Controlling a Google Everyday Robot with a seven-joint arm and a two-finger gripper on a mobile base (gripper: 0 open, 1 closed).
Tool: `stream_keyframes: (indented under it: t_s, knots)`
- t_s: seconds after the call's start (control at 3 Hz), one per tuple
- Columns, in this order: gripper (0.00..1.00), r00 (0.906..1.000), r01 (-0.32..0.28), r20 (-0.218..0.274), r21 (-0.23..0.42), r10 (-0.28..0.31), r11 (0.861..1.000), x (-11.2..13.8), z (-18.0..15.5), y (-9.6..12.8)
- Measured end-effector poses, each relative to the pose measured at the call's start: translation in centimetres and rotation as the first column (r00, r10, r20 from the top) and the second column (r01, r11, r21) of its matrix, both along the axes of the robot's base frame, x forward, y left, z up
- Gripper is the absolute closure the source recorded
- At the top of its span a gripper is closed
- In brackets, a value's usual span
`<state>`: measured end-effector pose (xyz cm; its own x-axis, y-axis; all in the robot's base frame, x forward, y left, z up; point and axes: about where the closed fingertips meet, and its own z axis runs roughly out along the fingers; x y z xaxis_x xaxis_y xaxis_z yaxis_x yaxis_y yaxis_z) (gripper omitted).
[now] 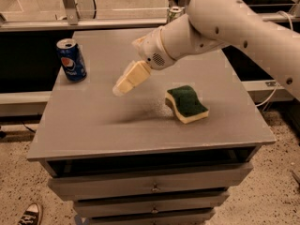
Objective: Knock pepsi can over
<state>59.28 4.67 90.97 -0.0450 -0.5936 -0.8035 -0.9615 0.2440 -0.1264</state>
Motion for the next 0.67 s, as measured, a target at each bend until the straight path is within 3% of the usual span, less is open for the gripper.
stream_keyframes:
  t_s: [0.33,0.67]
  knots:
    - [0.00,0.9999,0.007,0.015,0.109,-0.009,0.994,3.2,-2.0,3.9]
    - [0.00,0.9987,0.015,0.045,0.217,-0.026,0.976,6.9,-3.1,7.3]
